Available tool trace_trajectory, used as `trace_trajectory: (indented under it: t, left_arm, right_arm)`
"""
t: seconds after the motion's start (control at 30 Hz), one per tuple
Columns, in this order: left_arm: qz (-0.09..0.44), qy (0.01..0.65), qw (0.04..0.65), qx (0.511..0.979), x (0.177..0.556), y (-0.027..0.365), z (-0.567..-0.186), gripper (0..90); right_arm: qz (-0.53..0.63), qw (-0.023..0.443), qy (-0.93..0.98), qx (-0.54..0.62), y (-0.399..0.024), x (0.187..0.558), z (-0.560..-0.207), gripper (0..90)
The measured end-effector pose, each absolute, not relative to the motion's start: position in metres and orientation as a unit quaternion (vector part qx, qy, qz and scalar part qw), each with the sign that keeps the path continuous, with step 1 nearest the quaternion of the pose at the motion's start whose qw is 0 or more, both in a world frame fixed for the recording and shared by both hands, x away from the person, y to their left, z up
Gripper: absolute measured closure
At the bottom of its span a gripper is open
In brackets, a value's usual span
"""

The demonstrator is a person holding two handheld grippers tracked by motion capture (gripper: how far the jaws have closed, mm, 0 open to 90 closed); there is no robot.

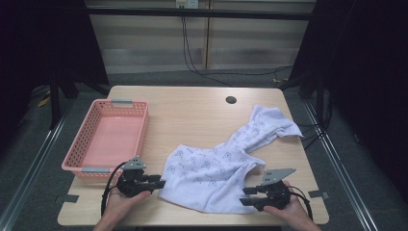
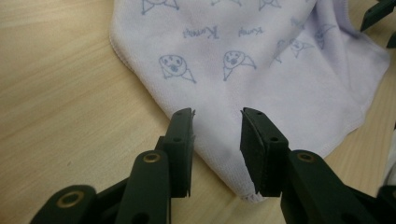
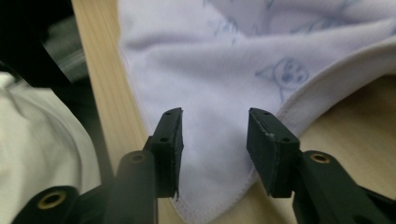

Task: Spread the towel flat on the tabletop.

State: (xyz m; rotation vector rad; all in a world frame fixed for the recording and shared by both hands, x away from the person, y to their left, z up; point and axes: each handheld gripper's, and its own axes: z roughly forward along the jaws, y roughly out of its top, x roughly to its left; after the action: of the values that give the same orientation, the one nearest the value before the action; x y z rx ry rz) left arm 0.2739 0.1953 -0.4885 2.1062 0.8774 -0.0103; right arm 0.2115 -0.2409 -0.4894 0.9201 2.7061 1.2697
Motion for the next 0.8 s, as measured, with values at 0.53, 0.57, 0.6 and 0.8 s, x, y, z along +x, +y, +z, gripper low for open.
trace_trajectory:
  t: [0.53, 0.57, 0.6, 0.8]
  left_arm:
    - [-0.006, 0.341, 0.387, 0.857, 0.276, 0.181, -0.496, 63.3]
    - [-0.009, 0.331, 0.384, 0.862, 0.276, 0.18, -0.496, 67.8]
    - [-0.017, 0.333, 0.385, 0.861, 0.276, 0.179, -0.496, 71.1]
    - [-0.045, 0.337, 0.425, 0.839, 0.275, 0.176, -0.487, 86.3]
  right_arm:
    - [0.365, 0.058, 0.897, 0.241, -0.234, 0.191, -0.495, 74.4]
    - [0.366, 0.049, 0.898, 0.24, -0.234, 0.191, -0.495, 81.0]
    - [0.366, 0.037, 0.899, 0.24, -0.234, 0.192, -0.495, 85.6]
    - [0.39, 0.0, 0.88, 0.27, -0.24, 0.2, -0.489, 88.4]
